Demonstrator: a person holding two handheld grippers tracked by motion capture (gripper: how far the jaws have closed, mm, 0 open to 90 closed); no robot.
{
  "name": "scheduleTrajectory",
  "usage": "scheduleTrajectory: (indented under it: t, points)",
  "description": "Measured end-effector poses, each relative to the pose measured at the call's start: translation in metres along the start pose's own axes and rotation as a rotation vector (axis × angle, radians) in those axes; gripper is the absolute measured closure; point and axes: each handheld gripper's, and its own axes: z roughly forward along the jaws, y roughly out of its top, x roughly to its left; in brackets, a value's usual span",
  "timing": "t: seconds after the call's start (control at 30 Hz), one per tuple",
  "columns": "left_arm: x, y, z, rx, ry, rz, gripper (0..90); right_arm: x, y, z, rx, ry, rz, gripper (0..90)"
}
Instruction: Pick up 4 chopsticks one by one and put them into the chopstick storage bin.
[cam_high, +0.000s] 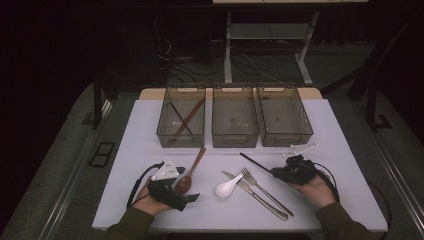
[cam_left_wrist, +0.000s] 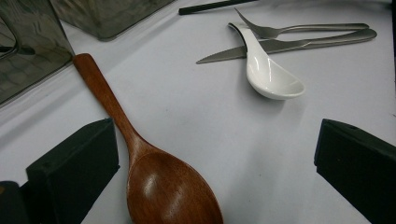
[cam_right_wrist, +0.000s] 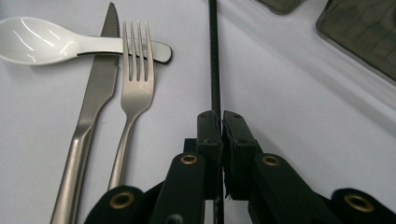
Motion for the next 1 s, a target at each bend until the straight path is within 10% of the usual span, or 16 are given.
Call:
scheduleTrajectory:
  t: [1.0]
  points:
    - [0.000,0.000,0.000,0.003,-0.003,0.004,0.0,0.009,0.011,-0.013,-0.087,0.048,-0.029,86.4]
